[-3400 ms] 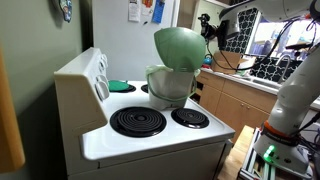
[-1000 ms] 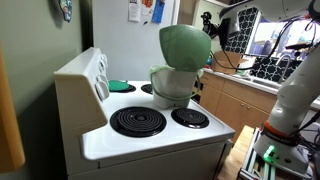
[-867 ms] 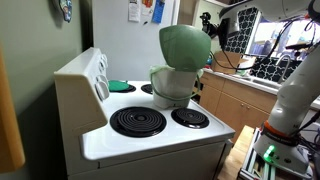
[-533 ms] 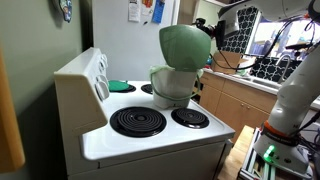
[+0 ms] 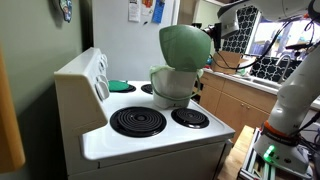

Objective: Open the bin, pick the serviette, put it in the bin and then close the bin.

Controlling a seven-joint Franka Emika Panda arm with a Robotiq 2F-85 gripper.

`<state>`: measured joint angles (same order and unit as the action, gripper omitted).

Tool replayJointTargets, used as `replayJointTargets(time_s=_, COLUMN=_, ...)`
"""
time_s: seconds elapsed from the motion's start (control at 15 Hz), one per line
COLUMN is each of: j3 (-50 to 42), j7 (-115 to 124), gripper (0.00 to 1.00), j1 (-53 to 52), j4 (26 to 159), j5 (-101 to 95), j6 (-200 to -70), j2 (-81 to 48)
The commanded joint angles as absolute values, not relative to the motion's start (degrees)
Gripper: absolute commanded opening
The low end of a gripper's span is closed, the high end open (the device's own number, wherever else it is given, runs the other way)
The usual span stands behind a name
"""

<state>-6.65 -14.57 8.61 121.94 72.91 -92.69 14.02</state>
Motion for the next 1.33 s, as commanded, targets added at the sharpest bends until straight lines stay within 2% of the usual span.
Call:
replayJointTargets(time_s=0.0, j3=-6.95, j7=-14.52, gripper=1.0, j1=8.37, j4=121.81, j5=72.81, j6=-92.58, j2=13.96)
replayJointTargets(time_s=0.27, j3=-4.99, j7=-15.54, gripper=1.0, j1=8.25, j4=120.99, j5=70.7, j6=-104.64, j2=9.89)
replayJointTargets(time_s=0.67, j3=-4.67, j7=-15.44, gripper=1.0, j1=7.49, j4=120.16, j5=62.8, j6=-114.04, j2=1.91)
replayJointTargets(time_s=1.27, j3=-4.29, j7=-11.73, gripper=1.0, j1=5.79, j4=118.35, j5=56.79, j6=-119.77, j2=-9.58)
